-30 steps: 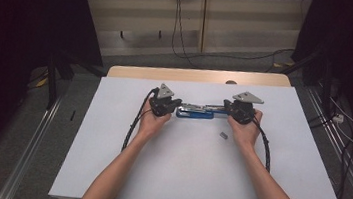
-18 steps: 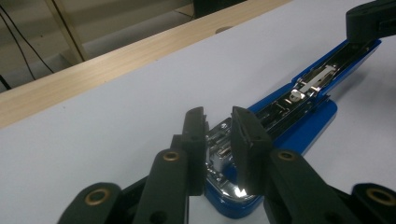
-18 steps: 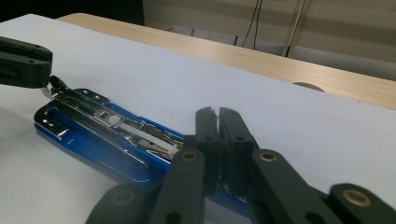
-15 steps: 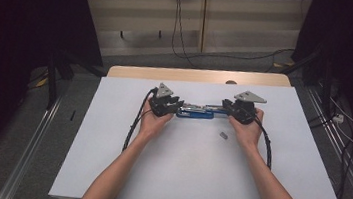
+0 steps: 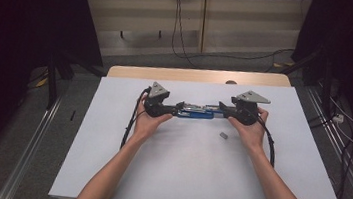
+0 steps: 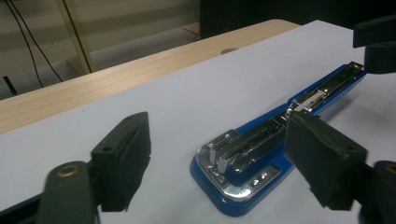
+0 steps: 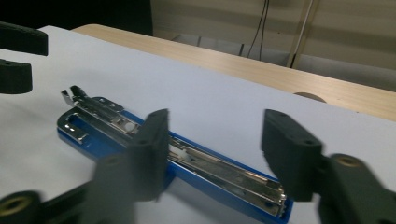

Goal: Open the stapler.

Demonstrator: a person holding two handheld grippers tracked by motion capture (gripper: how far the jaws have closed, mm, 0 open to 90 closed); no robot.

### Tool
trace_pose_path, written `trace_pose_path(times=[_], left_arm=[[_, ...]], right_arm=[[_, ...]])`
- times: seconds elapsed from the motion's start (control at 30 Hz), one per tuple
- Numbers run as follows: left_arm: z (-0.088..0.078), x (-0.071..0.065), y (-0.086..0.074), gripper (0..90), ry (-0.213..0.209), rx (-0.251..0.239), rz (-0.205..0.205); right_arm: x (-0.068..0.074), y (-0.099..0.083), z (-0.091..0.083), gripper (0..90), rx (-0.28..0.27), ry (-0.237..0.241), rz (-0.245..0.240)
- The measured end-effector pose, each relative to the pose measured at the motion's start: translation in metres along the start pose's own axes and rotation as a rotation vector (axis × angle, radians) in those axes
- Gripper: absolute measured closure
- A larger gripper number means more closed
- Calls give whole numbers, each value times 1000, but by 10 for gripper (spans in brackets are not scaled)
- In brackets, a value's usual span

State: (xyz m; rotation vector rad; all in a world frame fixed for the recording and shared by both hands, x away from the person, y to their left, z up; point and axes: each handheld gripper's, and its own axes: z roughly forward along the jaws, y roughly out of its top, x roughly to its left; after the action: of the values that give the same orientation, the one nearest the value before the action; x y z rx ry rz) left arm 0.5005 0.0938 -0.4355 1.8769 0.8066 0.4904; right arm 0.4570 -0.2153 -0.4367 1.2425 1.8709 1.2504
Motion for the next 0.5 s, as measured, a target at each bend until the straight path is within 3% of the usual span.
trace_pose_path(times=[0.1,0.2,0.37,0.5], left_arm=[[-2,-3,-1,117,23,19,3],[-7,-5,-4,37,8,7,10],[-18,-5,-5,31,16,-22,-2],[-26,-2,-7,29,-7,-41,-19]], right_arm=[[0,-1,0,232,8,12,8],[1,-2,0,130,13,23,17],[-1,-3,-5,59,11,30,18],[-3,-4,-10,55,14,30,18]])
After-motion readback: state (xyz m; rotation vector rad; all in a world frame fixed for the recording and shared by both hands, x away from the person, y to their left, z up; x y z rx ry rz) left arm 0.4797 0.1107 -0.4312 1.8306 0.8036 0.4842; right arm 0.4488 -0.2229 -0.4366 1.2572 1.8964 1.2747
